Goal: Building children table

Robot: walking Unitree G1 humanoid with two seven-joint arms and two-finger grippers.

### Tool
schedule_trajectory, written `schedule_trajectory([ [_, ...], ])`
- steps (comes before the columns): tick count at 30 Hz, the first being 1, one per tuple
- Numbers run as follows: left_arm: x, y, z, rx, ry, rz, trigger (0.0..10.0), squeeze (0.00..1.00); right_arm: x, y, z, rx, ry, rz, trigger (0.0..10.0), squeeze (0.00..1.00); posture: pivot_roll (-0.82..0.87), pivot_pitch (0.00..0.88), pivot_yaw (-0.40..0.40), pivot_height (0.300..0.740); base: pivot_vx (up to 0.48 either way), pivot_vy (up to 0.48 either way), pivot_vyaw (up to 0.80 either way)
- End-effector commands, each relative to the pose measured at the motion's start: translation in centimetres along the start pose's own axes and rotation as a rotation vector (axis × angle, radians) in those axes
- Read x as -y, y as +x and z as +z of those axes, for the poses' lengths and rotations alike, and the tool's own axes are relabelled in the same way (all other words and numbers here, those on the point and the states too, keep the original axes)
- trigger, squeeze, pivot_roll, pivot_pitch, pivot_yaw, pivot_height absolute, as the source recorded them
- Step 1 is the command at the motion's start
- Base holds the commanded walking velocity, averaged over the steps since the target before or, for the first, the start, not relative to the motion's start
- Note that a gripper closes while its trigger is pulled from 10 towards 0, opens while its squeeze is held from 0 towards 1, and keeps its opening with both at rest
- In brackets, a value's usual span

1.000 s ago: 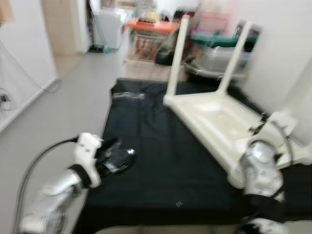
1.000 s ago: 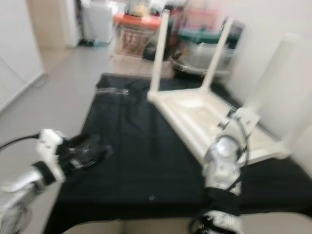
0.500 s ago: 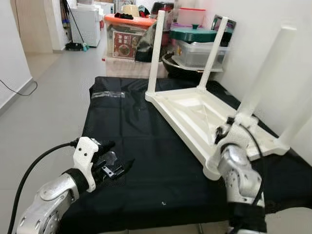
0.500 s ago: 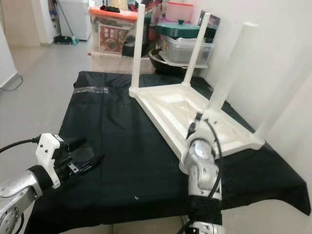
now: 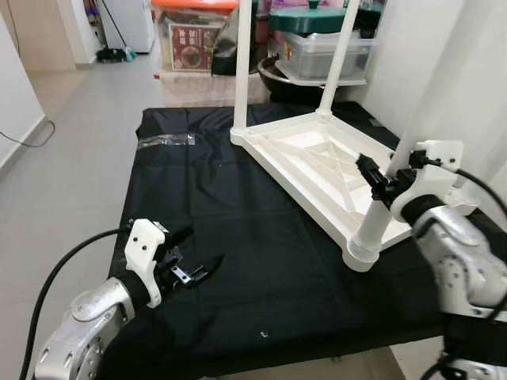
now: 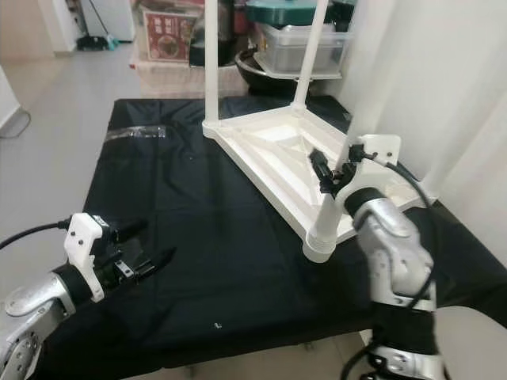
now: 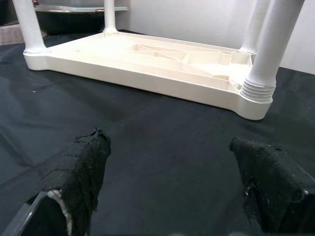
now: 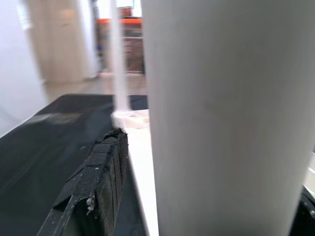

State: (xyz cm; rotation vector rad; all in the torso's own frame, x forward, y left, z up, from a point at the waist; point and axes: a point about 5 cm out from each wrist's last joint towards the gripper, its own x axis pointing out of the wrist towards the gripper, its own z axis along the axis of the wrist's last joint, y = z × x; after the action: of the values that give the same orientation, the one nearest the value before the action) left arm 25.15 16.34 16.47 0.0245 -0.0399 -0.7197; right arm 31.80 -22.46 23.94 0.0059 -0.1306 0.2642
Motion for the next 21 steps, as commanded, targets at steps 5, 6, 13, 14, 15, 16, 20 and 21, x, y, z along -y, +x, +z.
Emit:
schedule_trajectory([
  [5,-0.2,0.1,-0.1,-0.009,0.007,-0.01,10.0,0.0,-0.4,0.6,-2.6,-0.115,-0.059,0.289,10.0,0.0,0.03,0.0,-0.087,0.74,0.0,0.0,0.0],
  [6,-0.2,0.1,-0.1,-0.01,0.009,-0.009,10.0,0.0,0.7,1.2,-3.3,-0.163,-0.074,0.296,10.0,0.0,0.03,0.0,-0.092,0.74,0.0,0.0,0.0],
  [13,-0.4,-0.2,-0.1,-0.01,0.014,0.005,10.0,0.0,4.2,2.4,-3.5,-0.194,-0.051,0.162,0.0,0.0,0.05,0.0,-0.106,0.74,0.0,0.0,0.0],
  [14,-0.4,-0.3,-0.1,-0.011,0.015,0.008,10.0,0.0,4.6,2.4,-3.5,-0.19,-0.068,0.142,0.0,0.0,0.06,0.0,-0.109,0.74,0.0,0.0,0.0],
  [15,-0.4,-0.3,-0.1,-0.011,0.015,0.008,10.0,0.0,4.6,2.4,-3.5,-0.19,-0.068,0.142,0.0,0.0,0.06,0.0,-0.109,0.74,0.0,0.0,0.0],
  [16,-0.4,-0.4,-0.1,-0.012,0.016,0.009,10.0,0.0,4.8,2.4,-3.5,-0.187,-0.083,0.133,0.0,0.0,0.06,0.0,-0.109,0.74,0.0,0.0,0.0],
  [20,-0.4,-0.5,-0.1,-0.017,0.017,0.013,10.0,0.0,4.8,2.3,-3.8,-0.167,-0.086,0.126,0.0,0.0,0.06,0.0,-0.105,0.74,0.0,0.0,0.0],
  [21,-0.4,-0.5,-0.1,-0.017,0.017,0.013,10.0,0.0,4.8,2.3,-3.8,-0.167,-0.086,0.126,0.0,0.0,0.06,0.0,-0.105,0.74,0.0,0.0,0.0],
])
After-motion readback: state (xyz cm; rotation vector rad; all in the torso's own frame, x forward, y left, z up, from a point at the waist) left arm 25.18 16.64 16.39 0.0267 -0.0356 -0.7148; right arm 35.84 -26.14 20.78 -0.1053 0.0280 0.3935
